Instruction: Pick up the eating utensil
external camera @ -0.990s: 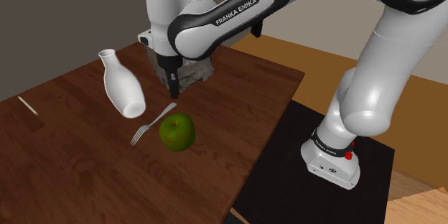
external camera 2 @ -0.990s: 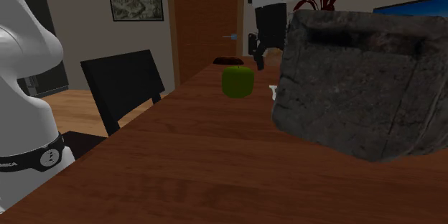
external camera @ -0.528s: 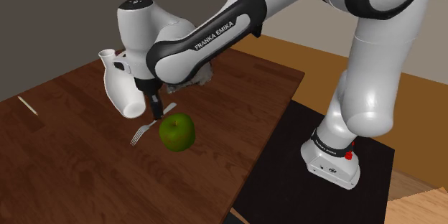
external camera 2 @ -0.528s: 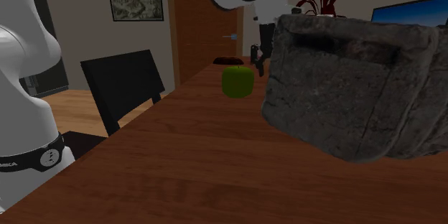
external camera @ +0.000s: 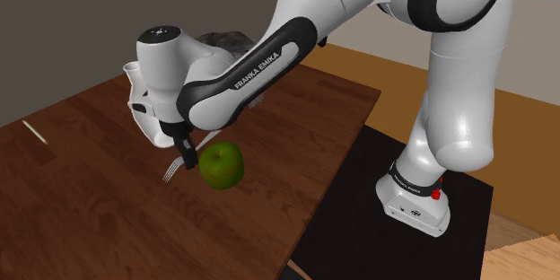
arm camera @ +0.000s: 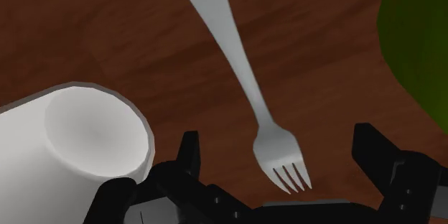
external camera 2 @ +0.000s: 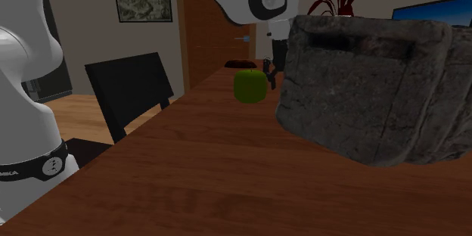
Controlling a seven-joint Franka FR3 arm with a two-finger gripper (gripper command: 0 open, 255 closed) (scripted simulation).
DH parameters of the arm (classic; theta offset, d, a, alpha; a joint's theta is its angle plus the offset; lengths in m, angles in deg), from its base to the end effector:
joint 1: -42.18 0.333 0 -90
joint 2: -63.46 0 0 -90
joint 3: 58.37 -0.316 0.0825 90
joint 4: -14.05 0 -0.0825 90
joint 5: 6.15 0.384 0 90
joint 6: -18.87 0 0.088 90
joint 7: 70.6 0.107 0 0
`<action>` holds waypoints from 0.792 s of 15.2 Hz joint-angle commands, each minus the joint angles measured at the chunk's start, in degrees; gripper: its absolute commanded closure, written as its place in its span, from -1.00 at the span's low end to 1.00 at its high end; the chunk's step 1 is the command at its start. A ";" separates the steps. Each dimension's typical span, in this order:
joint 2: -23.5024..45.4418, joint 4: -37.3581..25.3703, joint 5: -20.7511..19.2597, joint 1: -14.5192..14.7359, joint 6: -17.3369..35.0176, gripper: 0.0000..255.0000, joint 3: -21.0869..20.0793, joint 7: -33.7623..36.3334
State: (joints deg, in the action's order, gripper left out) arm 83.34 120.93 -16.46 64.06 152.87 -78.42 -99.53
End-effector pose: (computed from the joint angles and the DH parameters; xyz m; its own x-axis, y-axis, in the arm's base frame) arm 0.4899 0.4160 0.3556 0.2368 0.9645 0.1167 0.9636 -0.2485 0.0985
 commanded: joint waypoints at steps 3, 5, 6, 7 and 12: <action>1.64 0.70 -0.91 0.37 2.17 -1.00 0.40 0.65; 1.75 0.51 -0.95 0.44 2.08 1.00 0.40 0.71; 1.64 0.72 -0.91 0.37 2.19 1.00 0.40 0.65; 1.55 0.81 -0.87 0.34 2.19 1.00 0.38 0.61; 1.42 1.15 -0.90 0.40 2.40 1.00 0.35 0.76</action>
State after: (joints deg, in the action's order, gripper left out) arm 84.63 121.77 -17.38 64.40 155.29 -78.04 -98.84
